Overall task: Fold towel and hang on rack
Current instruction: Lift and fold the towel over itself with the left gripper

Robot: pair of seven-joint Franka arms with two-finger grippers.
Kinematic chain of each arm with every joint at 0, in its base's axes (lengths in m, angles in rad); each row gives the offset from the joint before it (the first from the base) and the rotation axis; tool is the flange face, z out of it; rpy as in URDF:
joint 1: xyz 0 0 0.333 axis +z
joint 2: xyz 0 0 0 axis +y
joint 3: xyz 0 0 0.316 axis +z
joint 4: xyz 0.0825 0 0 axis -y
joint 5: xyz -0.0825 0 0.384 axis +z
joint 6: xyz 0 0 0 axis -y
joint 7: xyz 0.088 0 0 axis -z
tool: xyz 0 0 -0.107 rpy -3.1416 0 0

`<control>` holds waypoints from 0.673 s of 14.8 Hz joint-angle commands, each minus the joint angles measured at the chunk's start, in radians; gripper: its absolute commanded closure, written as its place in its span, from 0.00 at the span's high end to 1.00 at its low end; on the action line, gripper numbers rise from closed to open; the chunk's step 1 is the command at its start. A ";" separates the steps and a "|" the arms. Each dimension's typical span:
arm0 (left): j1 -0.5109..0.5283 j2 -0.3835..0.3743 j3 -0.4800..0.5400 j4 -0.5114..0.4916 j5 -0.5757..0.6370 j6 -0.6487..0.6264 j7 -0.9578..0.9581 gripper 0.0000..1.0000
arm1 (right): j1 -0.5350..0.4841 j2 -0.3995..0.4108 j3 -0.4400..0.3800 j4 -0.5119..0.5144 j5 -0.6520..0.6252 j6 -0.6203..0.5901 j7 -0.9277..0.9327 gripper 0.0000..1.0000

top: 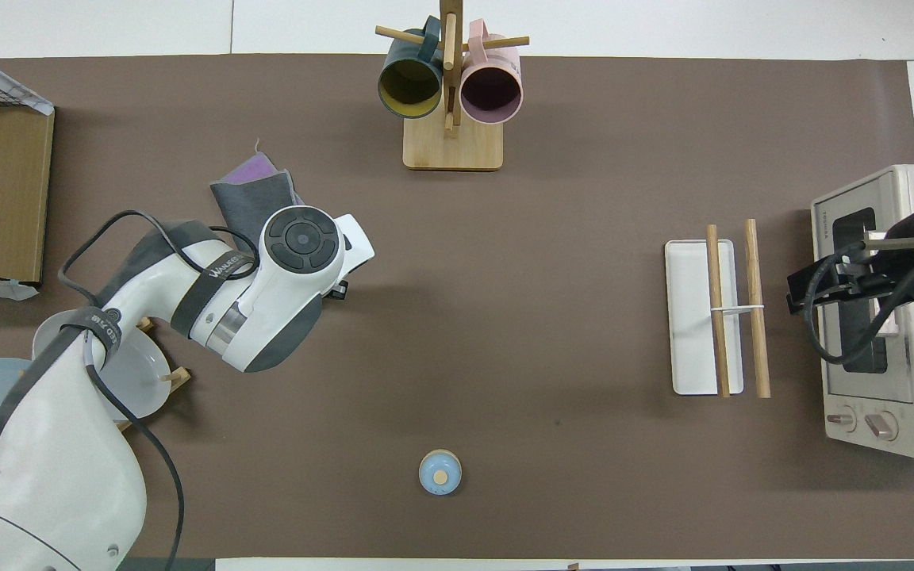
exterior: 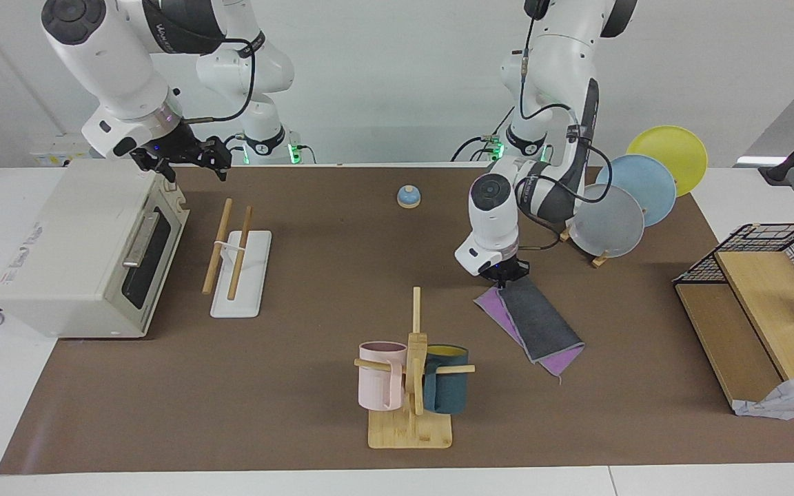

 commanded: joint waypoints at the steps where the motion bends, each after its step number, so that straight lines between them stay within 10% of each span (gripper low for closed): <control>1: 0.016 -0.024 0.003 0.003 -0.039 -0.002 -0.003 1.00 | -0.015 -0.029 0.003 -0.031 0.016 0.001 -0.029 1.00; 10: 0.238 -0.092 -0.001 -0.032 -0.455 0.053 0.182 1.00 | -0.024 -0.029 0.001 -0.034 0.124 0.005 0.004 1.00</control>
